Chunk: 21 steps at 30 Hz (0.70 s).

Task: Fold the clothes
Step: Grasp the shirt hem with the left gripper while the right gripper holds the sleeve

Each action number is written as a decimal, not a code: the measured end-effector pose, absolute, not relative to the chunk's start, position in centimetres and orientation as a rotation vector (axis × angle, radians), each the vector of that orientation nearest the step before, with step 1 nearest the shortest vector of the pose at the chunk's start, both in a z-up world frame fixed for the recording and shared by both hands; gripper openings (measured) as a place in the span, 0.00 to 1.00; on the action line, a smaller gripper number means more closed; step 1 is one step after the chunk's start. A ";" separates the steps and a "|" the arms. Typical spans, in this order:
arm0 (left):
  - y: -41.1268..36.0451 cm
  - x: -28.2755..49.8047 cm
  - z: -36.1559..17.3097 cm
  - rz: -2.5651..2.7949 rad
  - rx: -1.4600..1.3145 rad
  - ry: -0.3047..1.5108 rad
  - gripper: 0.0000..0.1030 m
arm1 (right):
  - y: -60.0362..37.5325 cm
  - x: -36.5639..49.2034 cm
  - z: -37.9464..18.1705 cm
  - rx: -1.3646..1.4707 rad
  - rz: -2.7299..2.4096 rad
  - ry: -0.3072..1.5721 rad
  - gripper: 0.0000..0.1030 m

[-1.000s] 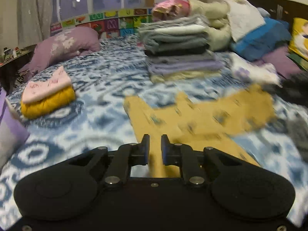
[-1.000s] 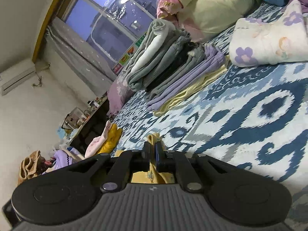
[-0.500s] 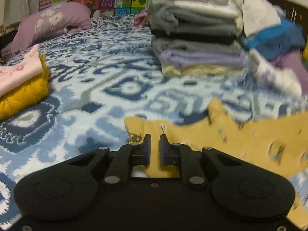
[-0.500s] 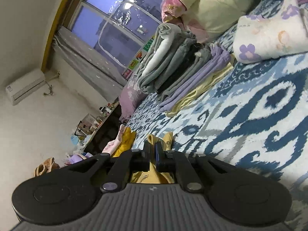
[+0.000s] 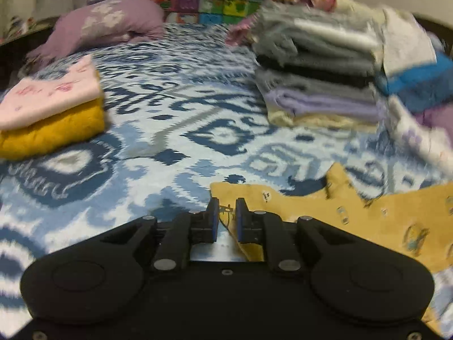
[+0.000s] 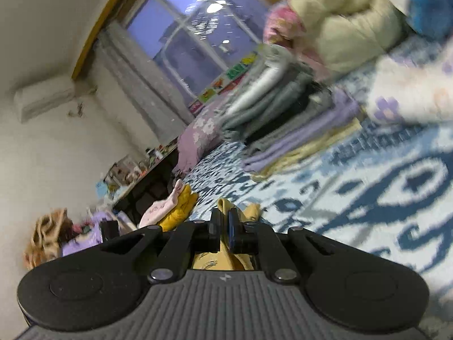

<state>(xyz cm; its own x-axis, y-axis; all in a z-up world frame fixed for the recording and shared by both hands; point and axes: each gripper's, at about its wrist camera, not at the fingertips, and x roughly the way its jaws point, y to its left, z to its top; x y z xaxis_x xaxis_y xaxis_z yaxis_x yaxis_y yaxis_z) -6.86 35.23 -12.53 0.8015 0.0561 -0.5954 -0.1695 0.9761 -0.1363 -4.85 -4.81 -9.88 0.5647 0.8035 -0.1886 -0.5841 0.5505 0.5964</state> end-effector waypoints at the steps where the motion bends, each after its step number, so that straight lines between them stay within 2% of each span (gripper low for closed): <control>1: 35.3 -7.6 -12.2 0.126 -0.212 0.620 0.09 | -4.3 -5.1 -9.3 0.473 0.865 0.461 0.07; 4: 35.1 -9.5 -11.4 0.134 -0.241 0.611 0.10 | -2.0 -6.7 -7.3 0.361 0.912 0.411 0.07; 7: 35.2 -11.9 -11.1 0.140 -0.265 0.608 0.20 | 0.9 -9.6 -5.9 0.230 0.987 0.381 0.07; 9: 35.2 -13.7 -11.2 0.135 -0.283 0.612 0.22 | 3.2 -12.0 -5.8 0.116 1.035 0.366 0.07; 18: 35.2 -17.0 -12.1 0.097 -0.334 0.611 0.23 | 8.8 -21.9 -9.1 -0.276 1.181 0.371 0.07; 21: 35.3 -17.1 -12.3 0.082 -0.360 0.602 0.23 | 9.4 -22.6 -10.1 -0.278 1.179 0.409 0.07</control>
<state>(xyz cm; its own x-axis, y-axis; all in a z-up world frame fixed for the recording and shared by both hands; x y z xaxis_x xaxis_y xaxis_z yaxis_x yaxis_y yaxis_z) -17.15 35.32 -12.30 0.8232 -0.0288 -0.5670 -0.1788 0.9348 -0.3069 -22.62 9.40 -10.15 0.3214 0.8337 -0.4491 -0.9327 0.3605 0.0017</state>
